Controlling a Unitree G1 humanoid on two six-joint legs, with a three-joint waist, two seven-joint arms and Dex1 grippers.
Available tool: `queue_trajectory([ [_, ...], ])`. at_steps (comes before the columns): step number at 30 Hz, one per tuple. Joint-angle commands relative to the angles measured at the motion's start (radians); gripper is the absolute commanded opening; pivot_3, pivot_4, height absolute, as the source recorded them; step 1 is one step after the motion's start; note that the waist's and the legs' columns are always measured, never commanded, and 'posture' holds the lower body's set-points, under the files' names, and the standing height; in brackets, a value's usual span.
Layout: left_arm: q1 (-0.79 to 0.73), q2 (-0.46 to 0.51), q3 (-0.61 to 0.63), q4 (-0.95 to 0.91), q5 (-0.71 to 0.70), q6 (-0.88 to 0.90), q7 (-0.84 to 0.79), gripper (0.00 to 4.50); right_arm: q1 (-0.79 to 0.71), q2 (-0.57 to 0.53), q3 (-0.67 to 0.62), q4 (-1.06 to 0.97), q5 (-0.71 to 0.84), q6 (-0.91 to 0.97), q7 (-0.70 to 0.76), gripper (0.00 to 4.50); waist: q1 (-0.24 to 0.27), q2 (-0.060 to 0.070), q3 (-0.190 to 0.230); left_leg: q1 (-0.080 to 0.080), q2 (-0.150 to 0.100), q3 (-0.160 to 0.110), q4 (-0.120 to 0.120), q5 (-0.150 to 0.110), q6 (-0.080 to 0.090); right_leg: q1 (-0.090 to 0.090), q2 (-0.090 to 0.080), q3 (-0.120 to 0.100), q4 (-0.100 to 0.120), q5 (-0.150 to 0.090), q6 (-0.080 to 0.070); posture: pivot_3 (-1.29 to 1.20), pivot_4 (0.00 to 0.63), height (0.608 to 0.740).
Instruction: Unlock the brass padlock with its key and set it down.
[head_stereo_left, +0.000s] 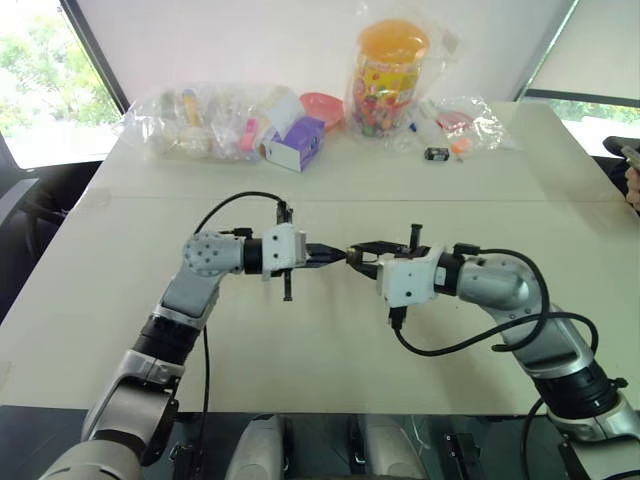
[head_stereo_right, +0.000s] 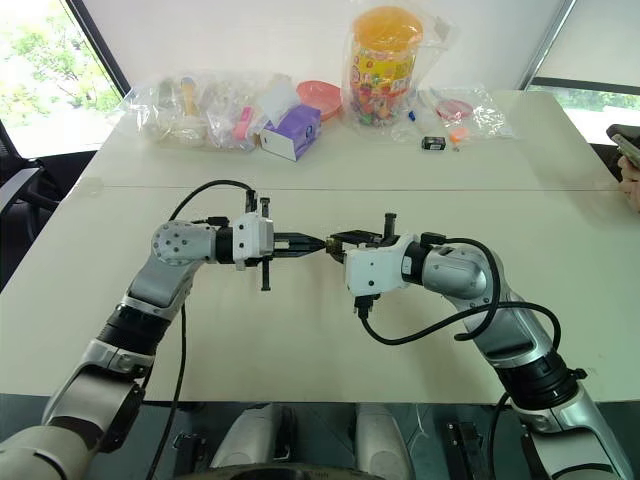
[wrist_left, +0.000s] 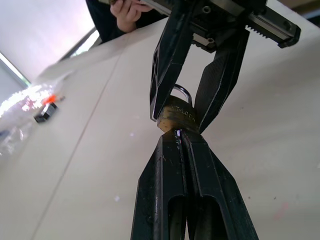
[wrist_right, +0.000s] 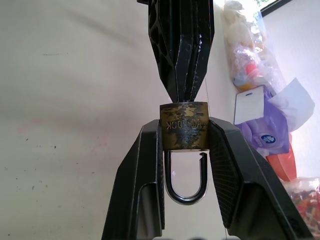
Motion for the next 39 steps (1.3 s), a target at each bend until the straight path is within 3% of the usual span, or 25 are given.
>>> queue_trajectory([
  [1,-0.020,0.020,0.047,-0.094,-0.213,0.480,0.014,0.04,-0.018,-0.008,-0.004,-0.030,0.008,-0.026,0.000,0.69,-0.001,0.000,0.000,0.000,0.000,0.000,0.000,0.000,0.000,0.000,0.000,0.000,0.000,0.000,0.000,0.00,0.150,0.735],
  [3,-0.027,0.023,0.070,-0.118,-0.280,0.631,0.029,0.04,-0.016,-0.011,-0.004,-0.029,0.006,-0.029,-0.001,0.69,-0.003,0.000,0.000,0.000,0.000,-0.001,0.000,0.000,0.000,0.000,0.000,0.000,0.000,0.000,0.000,0.00,0.150,0.735],
  [6,-0.036,0.016,0.106,-0.116,-0.345,0.740,0.043,0.88,-0.014,-0.012,-0.005,-0.031,0.009,-0.030,-0.004,0.69,-0.003,0.000,0.000,0.000,0.001,-0.001,0.000,0.000,0.000,0.000,0.001,0.000,0.000,0.000,0.000,0.00,0.150,0.735],
  [11,-0.037,0.001,0.135,-0.104,-0.401,0.867,0.078,3.35,-0.013,-0.014,-0.003,-0.029,0.005,-0.034,-0.006,0.69,-0.001,0.000,0.000,0.000,0.001,-0.001,0.000,0.000,0.000,0.000,0.000,0.000,0.000,0.000,0.000,0.00,0.150,0.735],
  [23,-0.075,-0.095,0.174,-0.052,-0.419,0.903,0.181,3.35,-0.023,-0.006,0.008,-0.033,-0.005,-0.034,-0.006,0.69,0.000,0.000,0.000,0.000,0.000,-0.001,0.000,0.000,0.000,0.000,-0.001,0.000,0.000,0.000,0.000,0.00,0.150,0.735],
  [39,-0.071,-0.096,0.125,-0.040,-0.392,0.887,0.158,3.35,-0.036,-0.001,0.010,-0.036,-0.010,-0.028,-0.008,0.69,0.000,0.000,0.000,0.000,0.000,-0.001,0.000,0.000,-0.001,0.000,-0.001,0.001,0.000,0.000,0.000,0.00,0.150,0.735],
])
